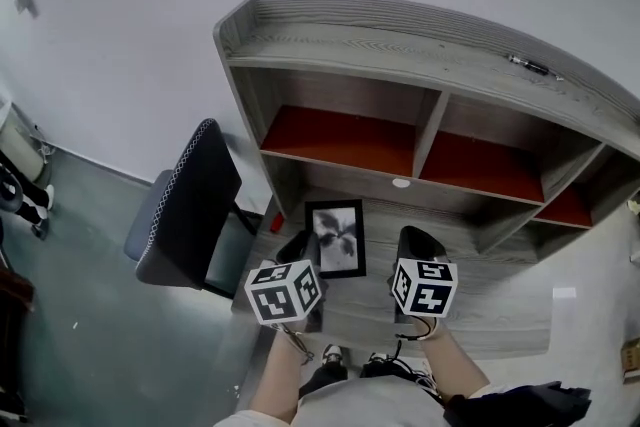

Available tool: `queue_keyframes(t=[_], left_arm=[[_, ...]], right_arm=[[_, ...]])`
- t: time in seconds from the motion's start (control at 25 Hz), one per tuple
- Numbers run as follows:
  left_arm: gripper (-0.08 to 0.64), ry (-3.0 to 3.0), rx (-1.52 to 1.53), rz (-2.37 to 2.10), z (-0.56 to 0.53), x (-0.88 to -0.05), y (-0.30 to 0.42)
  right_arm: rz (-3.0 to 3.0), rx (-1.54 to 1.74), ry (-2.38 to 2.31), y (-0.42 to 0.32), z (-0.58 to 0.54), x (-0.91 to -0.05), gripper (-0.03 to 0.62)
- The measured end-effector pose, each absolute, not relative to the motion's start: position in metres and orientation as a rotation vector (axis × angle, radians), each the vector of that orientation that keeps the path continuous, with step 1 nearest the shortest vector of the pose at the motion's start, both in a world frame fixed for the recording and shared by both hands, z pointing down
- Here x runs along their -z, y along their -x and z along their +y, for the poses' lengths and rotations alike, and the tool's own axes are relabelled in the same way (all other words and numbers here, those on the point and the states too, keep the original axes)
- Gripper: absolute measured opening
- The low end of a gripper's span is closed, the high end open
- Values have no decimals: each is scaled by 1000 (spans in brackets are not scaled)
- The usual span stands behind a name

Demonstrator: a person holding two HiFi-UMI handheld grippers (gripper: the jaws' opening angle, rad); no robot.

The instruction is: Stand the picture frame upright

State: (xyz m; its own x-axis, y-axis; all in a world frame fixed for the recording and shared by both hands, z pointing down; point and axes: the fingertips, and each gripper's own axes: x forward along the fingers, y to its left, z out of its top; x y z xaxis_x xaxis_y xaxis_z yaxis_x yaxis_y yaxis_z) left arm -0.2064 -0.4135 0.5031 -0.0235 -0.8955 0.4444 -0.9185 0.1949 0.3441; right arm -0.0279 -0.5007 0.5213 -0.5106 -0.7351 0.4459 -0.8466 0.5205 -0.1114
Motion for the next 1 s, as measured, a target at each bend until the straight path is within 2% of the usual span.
queue_keyframes(t=[1.0], left_arm=[[72,-1977,91,-1918,-451,-383,223]], right_arm=[[-2489,-314,-1526,17,-525,-418,31]])
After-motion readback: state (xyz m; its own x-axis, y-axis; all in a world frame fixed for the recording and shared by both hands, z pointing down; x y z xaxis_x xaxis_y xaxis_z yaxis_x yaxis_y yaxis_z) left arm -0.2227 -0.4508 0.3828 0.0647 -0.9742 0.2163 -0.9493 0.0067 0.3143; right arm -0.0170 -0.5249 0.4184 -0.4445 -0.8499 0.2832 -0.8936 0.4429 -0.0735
